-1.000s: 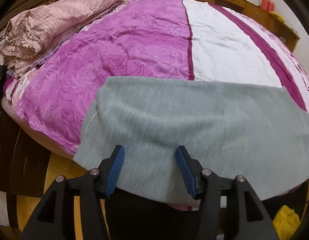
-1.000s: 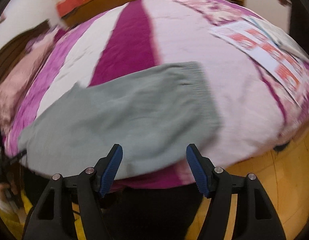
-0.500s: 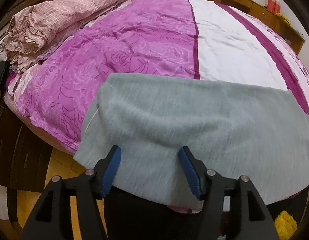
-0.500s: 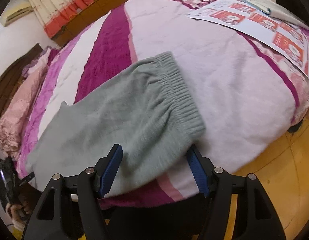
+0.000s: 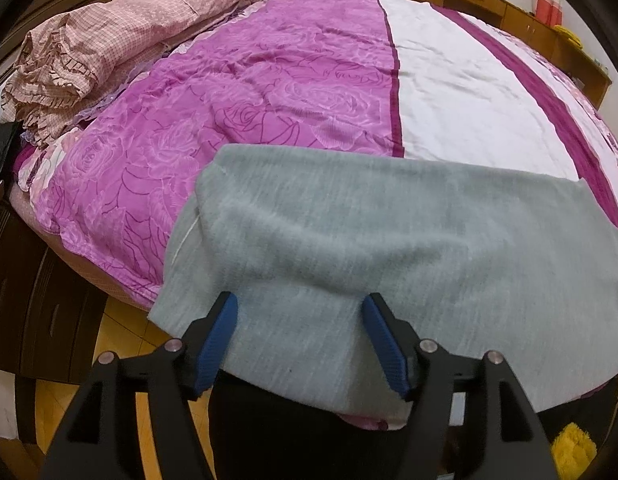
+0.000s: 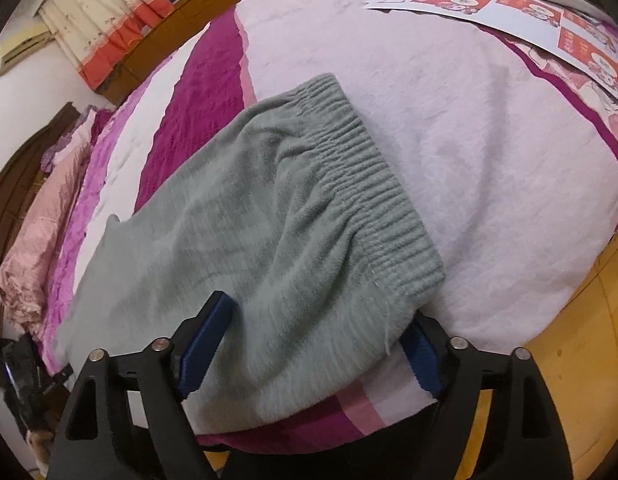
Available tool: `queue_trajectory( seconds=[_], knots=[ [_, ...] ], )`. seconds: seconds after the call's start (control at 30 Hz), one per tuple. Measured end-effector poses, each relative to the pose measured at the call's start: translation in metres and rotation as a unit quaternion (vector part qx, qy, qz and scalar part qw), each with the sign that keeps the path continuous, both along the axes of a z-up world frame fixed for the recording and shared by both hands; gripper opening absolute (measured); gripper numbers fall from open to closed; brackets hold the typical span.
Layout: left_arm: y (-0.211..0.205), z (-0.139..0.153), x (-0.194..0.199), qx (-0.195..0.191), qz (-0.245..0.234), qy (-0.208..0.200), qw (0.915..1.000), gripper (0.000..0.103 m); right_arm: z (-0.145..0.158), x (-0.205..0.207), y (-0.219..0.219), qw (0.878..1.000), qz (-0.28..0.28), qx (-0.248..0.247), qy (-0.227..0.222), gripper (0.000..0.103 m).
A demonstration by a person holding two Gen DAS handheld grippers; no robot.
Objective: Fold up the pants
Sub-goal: 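Grasp the elastic cuff with the right gripper and lift it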
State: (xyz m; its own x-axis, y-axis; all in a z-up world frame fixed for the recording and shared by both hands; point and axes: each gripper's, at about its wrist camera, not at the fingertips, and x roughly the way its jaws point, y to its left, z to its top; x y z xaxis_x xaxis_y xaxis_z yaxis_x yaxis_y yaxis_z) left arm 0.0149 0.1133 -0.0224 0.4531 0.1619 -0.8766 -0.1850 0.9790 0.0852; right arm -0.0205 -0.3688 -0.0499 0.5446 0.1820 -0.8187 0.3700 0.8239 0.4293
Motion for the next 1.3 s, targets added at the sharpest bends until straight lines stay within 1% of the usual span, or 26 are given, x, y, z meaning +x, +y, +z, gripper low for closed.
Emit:
queue_trajectory(
  seconds=[0.03, 0.1, 0.17, 0.23, 0.3, 0.4, 0.5, 0.53, 0.57, 0.67, 0.8, 0.97, 1.17, 1.3],
  knots=[
    [0.000, 0.000, 0.000, -0.001, 0.000, 0.000, 1.0000, 0.070, 0.001, 0.001, 0.000, 1.000, -0.005, 0.000, 0.000, 0.079],
    [0.000, 0.000, 0.000, -0.001, 0.000, 0.001, 1.0000, 0.070, 0.007, 0.001, 0.002, 1.000, -0.018, 0.000, -0.005, 0.071],
    [0.001, 0.000, 0.001, -0.002, 0.000, 0.002, 1.0000, 0.070, 0.014, -0.001, 0.002, 1.000, -0.021, -0.007, -0.012, 0.046],
    [0.001, 0.000, 0.001, -0.003, 0.000, 0.002, 1.0000, 0.070, 0.018, -0.002, 0.000, 1.000, -0.021, 0.001, -0.023, 0.035],
    [0.001, 0.000, 0.001, -0.002, -0.001, 0.001, 1.0000, 0.070, 0.015, -0.001, -0.003, 0.999, -0.024, 0.018, -0.021, 0.033],
    [0.001, 0.000, 0.000, -0.003, -0.002, -0.002, 1.0000, 0.070, 0.009, -0.001, -0.006, 0.999, -0.033, 0.031, -0.019, 0.028],
    [0.002, 0.001, 0.000, -0.006, -0.003, -0.001, 1.0000, 0.070, 0.013, -0.002, -0.003, 0.999, -0.027, 0.024, -0.022, 0.016],
    [0.003, 0.001, 0.000, -0.006, -0.003, 0.000, 1.0000, 0.070, 0.015, -0.002, -0.001, 0.999, -0.022, 0.023, -0.024, 0.010],
    [0.003, 0.001, 0.000, -0.005, -0.003, 0.000, 1.0000, 0.070, 0.018, -0.002, 0.001, 0.999, -0.018, 0.020, -0.024, 0.008],
    [0.002, 0.004, -0.001, 0.000, -0.007, -0.001, 1.0000, 0.070, 0.031, 0.001, 0.011, 1.000, -0.005, -0.010, -0.029, 0.005],
    [0.000, 0.009, -0.003, 0.008, -0.015, 0.000, 0.9999, 0.070, 0.050, 0.002, 0.018, 0.999, 0.012, -0.028, -0.044, 0.004],
    [-0.001, 0.012, -0.004, -0.004, -0.018, 0.002, 0.9998, 0.070, 0.078, 0.003, 0.034, 0.995, 0.049, -0.054, -0.066, 0.004],
    [0.001, 0.016, -0.008, -0.019, -0.019, -0.002, 0.9996, 0.070, 0.115, 0.014, 0.069, 0.985, 0.108, -0.082, -0.103, 0.004],
    [0.007, 0.015, -0.010, -0.027, -0.016, -0.002, 0.9995, 0.070, 0.133, 0.024, 0.097, 0.978, 0.151, -0.077, -0.124, 0.004]
  ],
)
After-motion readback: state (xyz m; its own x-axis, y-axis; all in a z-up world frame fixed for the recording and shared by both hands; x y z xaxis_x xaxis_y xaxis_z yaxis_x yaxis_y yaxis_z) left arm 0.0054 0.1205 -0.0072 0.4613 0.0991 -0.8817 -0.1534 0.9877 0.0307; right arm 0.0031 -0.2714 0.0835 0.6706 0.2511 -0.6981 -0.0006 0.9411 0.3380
